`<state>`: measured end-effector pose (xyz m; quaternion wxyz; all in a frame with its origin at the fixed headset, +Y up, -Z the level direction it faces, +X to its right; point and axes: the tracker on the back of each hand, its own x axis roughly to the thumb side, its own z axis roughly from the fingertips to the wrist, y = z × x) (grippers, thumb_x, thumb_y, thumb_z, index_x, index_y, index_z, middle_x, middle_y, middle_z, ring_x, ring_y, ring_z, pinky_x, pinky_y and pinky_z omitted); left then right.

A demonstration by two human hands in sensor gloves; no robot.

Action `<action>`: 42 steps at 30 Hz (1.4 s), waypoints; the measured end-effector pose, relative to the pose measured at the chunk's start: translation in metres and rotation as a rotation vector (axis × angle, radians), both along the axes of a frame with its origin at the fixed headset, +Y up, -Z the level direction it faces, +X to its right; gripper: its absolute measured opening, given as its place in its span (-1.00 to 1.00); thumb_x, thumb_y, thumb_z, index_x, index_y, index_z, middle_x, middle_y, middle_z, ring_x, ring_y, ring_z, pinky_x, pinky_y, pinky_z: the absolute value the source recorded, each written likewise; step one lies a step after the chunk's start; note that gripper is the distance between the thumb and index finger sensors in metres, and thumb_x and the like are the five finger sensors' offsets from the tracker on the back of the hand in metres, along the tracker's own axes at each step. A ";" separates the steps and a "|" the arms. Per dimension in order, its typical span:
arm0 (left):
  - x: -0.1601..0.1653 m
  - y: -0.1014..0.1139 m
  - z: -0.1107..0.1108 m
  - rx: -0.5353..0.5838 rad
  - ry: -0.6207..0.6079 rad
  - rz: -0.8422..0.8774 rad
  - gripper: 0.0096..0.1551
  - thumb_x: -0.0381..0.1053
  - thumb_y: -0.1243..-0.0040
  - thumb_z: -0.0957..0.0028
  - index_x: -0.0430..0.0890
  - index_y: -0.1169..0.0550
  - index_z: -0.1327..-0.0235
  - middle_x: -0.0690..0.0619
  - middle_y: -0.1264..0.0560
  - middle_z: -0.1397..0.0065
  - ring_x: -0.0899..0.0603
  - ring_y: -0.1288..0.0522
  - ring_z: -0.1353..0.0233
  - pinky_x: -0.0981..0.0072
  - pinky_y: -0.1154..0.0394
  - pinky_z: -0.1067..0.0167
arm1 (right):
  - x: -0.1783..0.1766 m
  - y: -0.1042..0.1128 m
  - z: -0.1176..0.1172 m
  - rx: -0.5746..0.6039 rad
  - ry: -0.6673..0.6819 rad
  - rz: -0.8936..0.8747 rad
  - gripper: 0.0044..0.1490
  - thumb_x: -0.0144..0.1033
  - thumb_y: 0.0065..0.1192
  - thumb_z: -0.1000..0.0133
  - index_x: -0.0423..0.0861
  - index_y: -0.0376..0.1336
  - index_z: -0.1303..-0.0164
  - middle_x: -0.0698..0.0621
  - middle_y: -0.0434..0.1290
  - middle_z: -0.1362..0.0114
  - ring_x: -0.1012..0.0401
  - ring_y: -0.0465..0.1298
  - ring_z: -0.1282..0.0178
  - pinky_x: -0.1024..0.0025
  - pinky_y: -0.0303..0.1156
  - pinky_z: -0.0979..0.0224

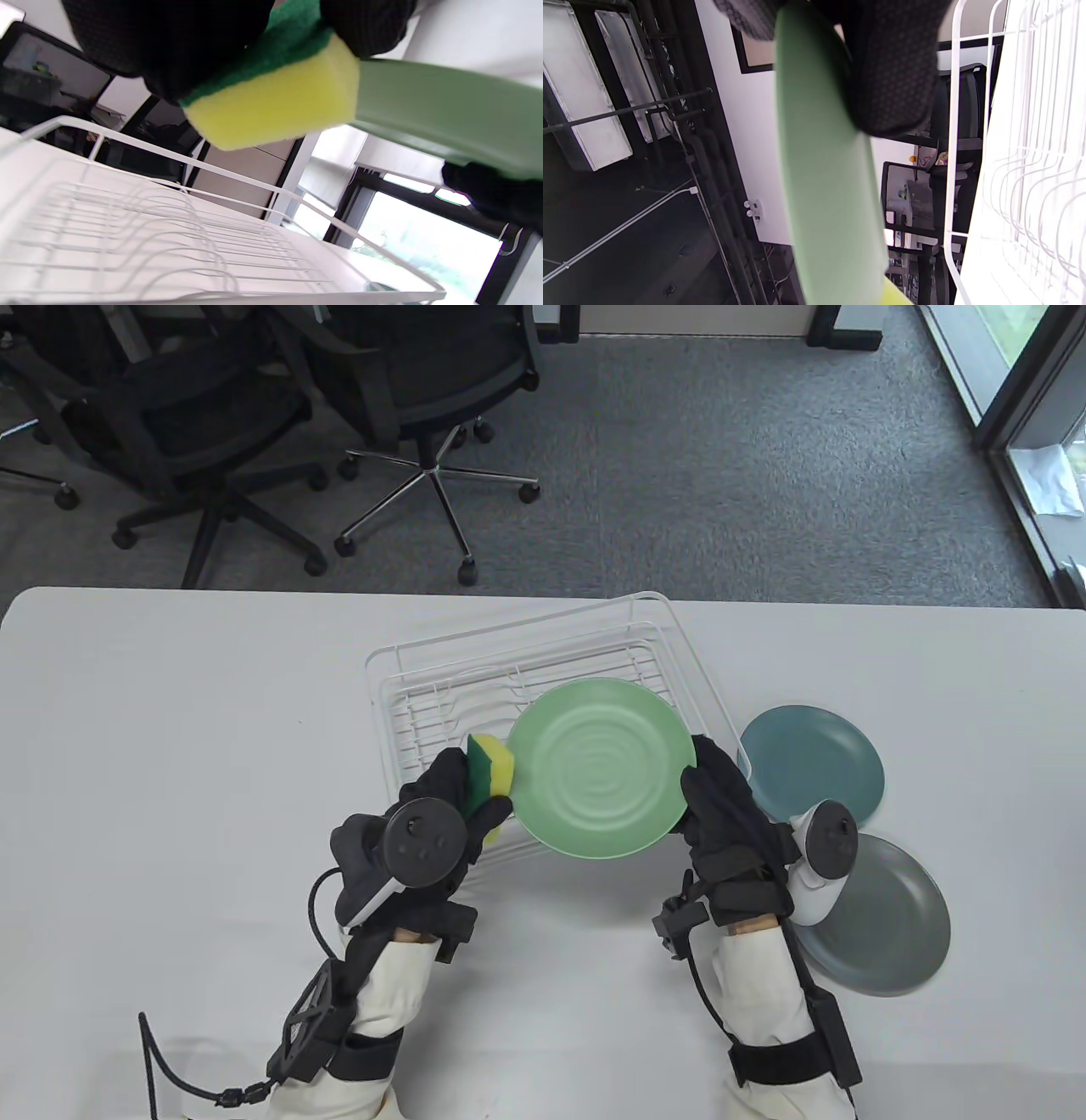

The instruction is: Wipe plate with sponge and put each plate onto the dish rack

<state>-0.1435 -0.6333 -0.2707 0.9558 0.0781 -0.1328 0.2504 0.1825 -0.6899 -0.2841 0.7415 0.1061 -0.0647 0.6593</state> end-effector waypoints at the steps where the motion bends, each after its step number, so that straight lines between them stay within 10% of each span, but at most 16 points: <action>1: 0.000 -0.001 0.000 -0.012 -0.014 0.036 -0.10 0.20 -0.13 -0.15 -0.44 -0.37 -0.49 -0.34 -0.59 -0.36 -0.38 -0.63 -0.24 -0.16 -0.58 -0.17 | -0.001 -0.001 0.000 -0.001 -0.004 0.002 -0.21 -0.36 -0.08 -0.42 -0.58 -0.19 -0.61 -0.59 0.15 -0.50 -0.22 0.51 -0.25 0.26 0.65 -0.24; 26: -0.001 0.005 0.014 0.084 -0.158 0.587 -0.13 0.22 -0.15 -0.10 -0.34 -0.38 -0.48 -0.28 -0.60 -0.32 -0.33 -0.64 -0.19 -0.08 -0.60 -0.11 | -0.033 -0.020 -0.006 -0.111 0.005 0.500 -0.28 -0.35 0.03 -0.34 -0.65 0.09 -0.42 -0.18 0.56 0.11 0.26 0.62 0.33 0.67 0.61 0.31; 42: 0.038 -0.007 0.019 -0.062 -0.339 0.496 -0.11 0.28 -0.07 -0.12 -0.36 -0.42 -0.45 -0.28 -0.64 -0.25 -0.32 -0.66 -0.15 -0.09 -0.61 -0.07 | -0.065 -0.032 0.001 -0.095 0.138 0.201 -0.33 -0.29 -0.14 -0.40 -0.53 0.02 -0.49 -0.13 0.52 -0.01 0.31 0.60 0.22 0.70 0.61 0.18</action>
